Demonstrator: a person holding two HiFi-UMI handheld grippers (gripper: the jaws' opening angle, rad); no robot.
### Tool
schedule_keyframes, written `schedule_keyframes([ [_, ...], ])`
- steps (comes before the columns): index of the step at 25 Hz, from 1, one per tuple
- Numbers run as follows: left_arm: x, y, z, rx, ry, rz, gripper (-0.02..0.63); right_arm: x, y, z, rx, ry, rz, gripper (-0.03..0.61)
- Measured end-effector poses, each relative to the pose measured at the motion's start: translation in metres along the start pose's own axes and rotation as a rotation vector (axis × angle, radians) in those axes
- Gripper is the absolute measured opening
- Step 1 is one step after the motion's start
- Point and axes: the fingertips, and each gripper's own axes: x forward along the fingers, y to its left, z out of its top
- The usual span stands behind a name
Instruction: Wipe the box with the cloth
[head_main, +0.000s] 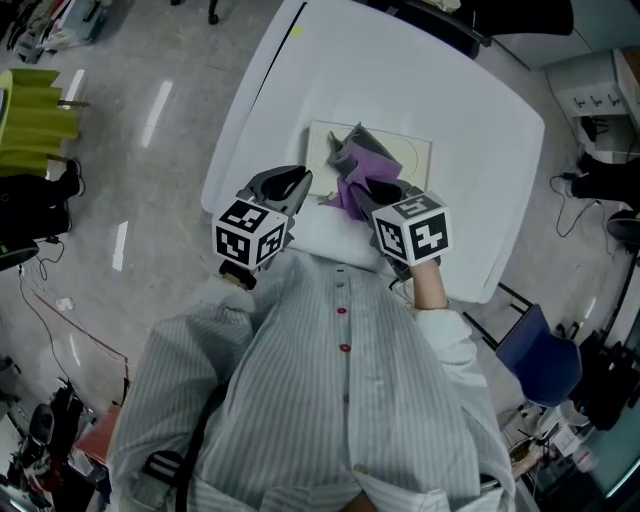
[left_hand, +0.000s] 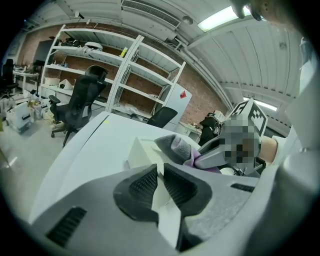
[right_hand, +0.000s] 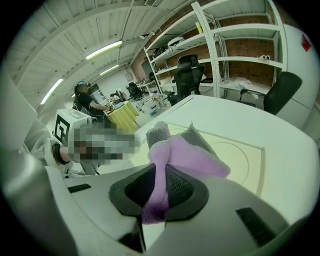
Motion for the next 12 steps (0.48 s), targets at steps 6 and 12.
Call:
schedule_keyframes([
  [6, 0.001, -0.001, 0.001, 0.006, 0.008, 0.0, 0.023, -0.023, -0.03, -0.017, 0.029, 0.011, -0.082, 0.054],
  [12, 0.004, -0.001, 0.0, 0.011, 0.014, 0.0, 0.025, -0.043, -0.057, -0.035, 0.056, 0.024, -0.154, 0.054],
])
